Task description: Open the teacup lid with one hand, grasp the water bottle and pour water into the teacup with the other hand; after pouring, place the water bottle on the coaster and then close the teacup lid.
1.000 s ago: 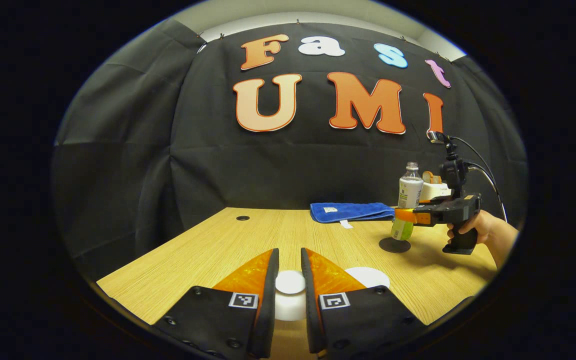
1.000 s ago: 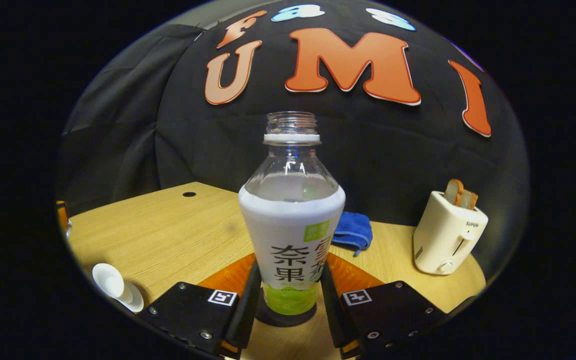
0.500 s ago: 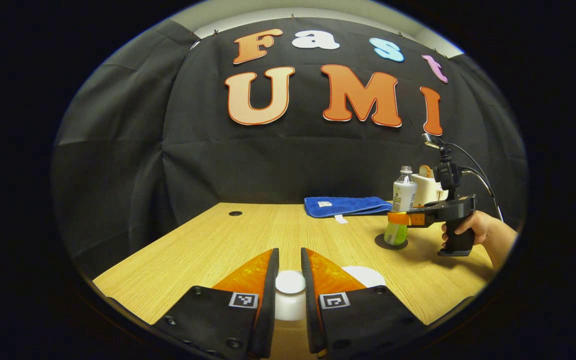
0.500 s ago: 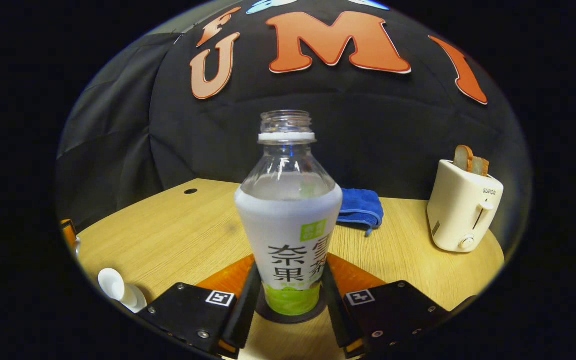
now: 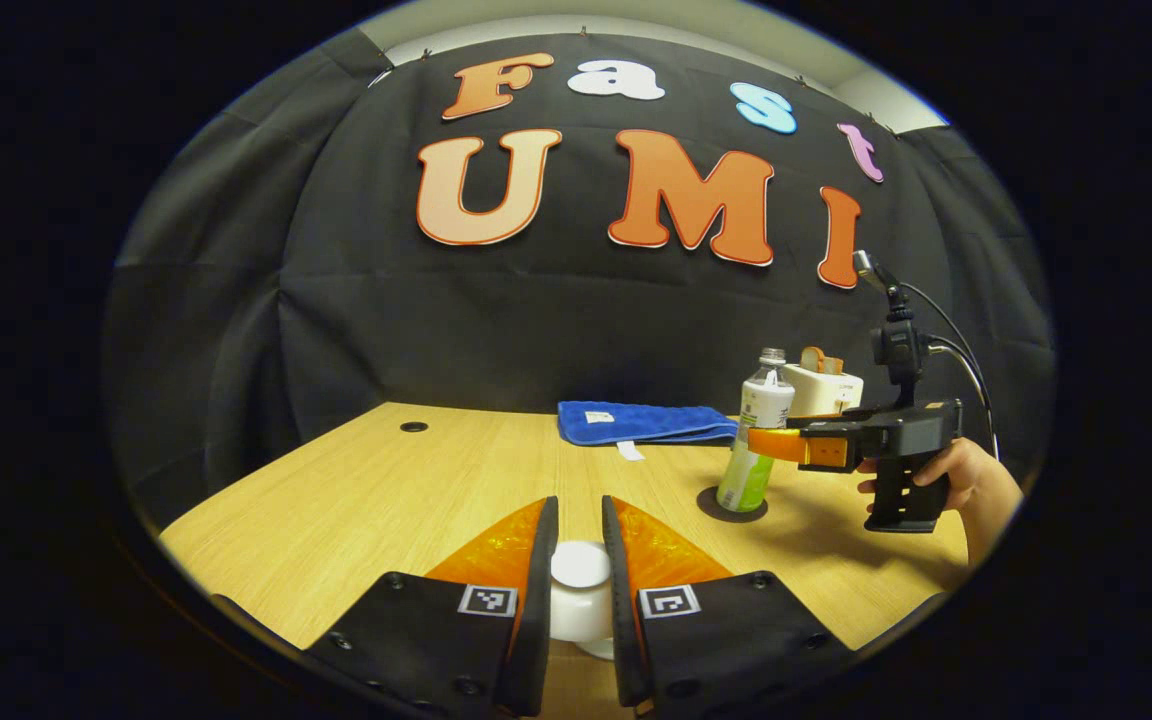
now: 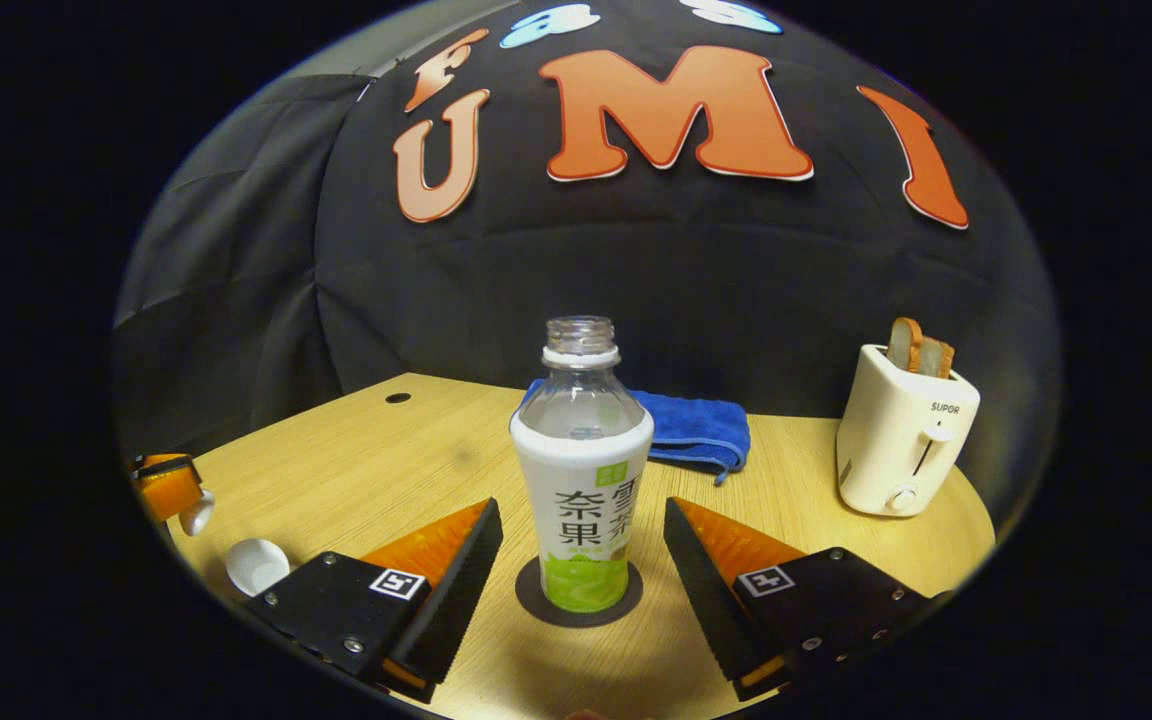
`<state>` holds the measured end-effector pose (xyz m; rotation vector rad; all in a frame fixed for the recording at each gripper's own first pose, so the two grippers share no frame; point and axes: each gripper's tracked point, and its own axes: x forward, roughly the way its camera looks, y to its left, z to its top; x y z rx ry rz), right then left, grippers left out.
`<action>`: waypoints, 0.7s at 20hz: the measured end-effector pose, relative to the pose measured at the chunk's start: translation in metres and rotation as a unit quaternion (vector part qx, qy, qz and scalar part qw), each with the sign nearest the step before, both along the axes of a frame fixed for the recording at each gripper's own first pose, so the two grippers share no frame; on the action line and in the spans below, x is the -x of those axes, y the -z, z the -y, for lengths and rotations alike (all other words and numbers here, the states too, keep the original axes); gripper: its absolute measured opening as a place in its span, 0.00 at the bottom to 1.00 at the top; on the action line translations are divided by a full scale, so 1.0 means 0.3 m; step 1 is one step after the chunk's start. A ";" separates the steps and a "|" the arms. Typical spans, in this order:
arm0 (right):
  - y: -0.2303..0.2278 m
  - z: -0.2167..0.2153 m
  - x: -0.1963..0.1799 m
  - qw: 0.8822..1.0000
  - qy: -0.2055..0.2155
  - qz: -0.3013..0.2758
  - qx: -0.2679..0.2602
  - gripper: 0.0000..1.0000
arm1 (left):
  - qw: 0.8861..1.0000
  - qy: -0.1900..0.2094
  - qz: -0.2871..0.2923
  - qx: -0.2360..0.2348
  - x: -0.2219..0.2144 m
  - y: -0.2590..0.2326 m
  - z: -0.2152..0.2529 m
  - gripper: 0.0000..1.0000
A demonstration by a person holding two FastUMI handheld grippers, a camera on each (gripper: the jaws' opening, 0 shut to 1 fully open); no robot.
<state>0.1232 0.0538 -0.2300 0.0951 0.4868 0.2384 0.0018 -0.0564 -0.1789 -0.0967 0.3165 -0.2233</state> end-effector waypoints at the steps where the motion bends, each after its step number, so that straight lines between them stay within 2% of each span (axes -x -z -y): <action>1: -0.016 0.006 0.021 1.000 -0.004 0.008 0.003 0.98 | 1.000 0.008 -0.004 0.007 -0.002 0.014 0.027 0.30; 6: -0.073 0.037 0.109 0.999 -0.007 0.043 0.017 0.98 | 0.999 0.033 -0.026 0.016 -0.011 0.090 0.093 0.30; 9: -0.089 0.056 0.141 0.998 -0.003 0.055 0.022 0.98 | 0.999 0.032 -0.037 0.003 -0.019 0.138 0.092 0.31; 14: -0.059 0.071 0.179 0.999 -0.003 0.042 0.015 0.98 | 0.998 0.042 -0.050 -0.001 -0.013 0.171 0.119 0.29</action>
